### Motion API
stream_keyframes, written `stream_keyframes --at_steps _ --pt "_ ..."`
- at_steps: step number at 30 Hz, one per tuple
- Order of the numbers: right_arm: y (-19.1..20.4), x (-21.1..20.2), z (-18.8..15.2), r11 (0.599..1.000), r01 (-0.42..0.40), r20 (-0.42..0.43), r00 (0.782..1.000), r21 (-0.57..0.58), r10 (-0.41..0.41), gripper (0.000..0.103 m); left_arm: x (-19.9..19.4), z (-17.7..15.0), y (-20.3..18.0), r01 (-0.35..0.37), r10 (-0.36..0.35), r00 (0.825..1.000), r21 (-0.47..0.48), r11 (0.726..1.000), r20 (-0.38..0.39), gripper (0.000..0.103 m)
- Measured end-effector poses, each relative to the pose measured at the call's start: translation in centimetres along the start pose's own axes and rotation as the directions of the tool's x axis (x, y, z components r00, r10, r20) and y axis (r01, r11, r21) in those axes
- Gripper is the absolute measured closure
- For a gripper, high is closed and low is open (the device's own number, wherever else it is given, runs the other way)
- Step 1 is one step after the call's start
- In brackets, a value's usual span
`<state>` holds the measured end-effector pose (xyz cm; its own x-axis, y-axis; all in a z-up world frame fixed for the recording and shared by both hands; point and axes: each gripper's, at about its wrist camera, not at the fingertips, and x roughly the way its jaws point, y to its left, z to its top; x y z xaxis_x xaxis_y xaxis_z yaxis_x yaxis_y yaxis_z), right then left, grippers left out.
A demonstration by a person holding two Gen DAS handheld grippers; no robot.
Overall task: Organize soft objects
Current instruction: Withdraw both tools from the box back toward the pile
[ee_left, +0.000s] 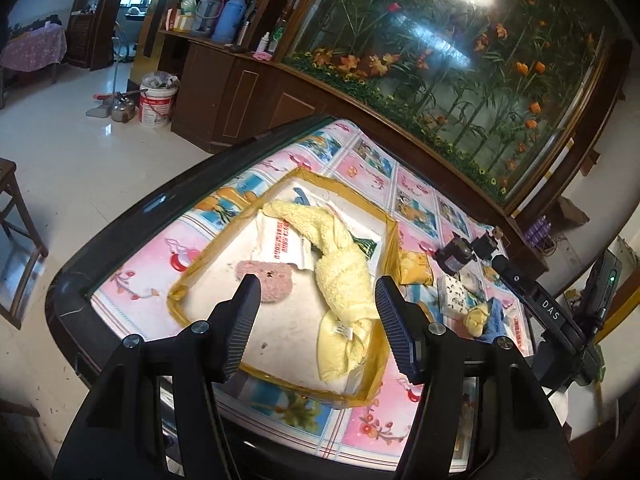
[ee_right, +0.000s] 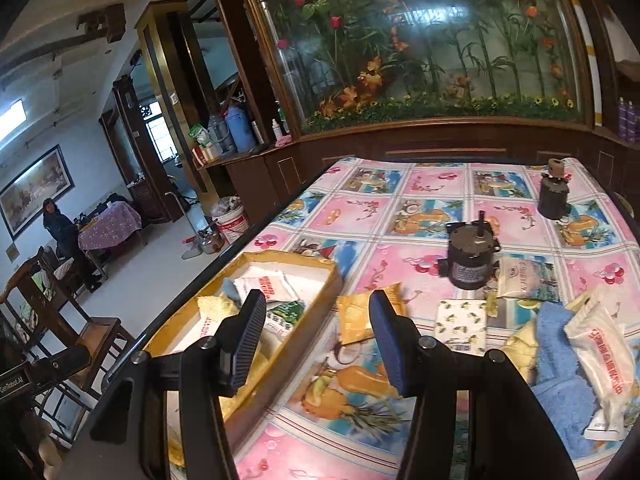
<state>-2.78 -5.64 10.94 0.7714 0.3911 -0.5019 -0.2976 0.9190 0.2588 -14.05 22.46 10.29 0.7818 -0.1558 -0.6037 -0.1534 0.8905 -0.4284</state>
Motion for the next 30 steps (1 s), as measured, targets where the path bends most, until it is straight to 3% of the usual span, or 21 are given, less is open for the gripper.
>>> stream_keyframes --at_steps 5,7,16,25,30 --pt "-5.2 -1.5 -0.9 0.992 0.115 0.004 0.993 0.052 -0.115 0.049 2.5 -1.0 -3.3 0.049 -0.045 0.996 0.054 0.997 -0.082 0.043" --pt "-7.1 -1.5 -1.0 0.985 0.155 -0.002 0.988 0.077 -0.155 0.049 2.2 -1.1 -4.1 0.041 -0.035 0.996 0.076 0.996 -0.079 0.043" --pt "-10.1 -1.1 -2.1 0.954 0.297 0.060 0.952 0.045 -0.299 0.049 -3.0 0.2 -2.1 -0.089 0.088 0.995 0.024 0.996 0.043 0.043" --pt "-10.8 -0.2 -2.7 0.947 0.319 0.026 0.947 0.045 -0.320 0.049 -8.8 -0.5 -0.3 -0.161 0.166 0.974 -0.047 0.986 0.151 0.043" --pt "-10.6 -0.7 -2.7 0.939 0.341 0.052 0.938 0.032 -0.342 0.049 -11.2 -1.4 -0.5 -0.172 0.178 0.964 -0.048 0.984 0.196 0.043"
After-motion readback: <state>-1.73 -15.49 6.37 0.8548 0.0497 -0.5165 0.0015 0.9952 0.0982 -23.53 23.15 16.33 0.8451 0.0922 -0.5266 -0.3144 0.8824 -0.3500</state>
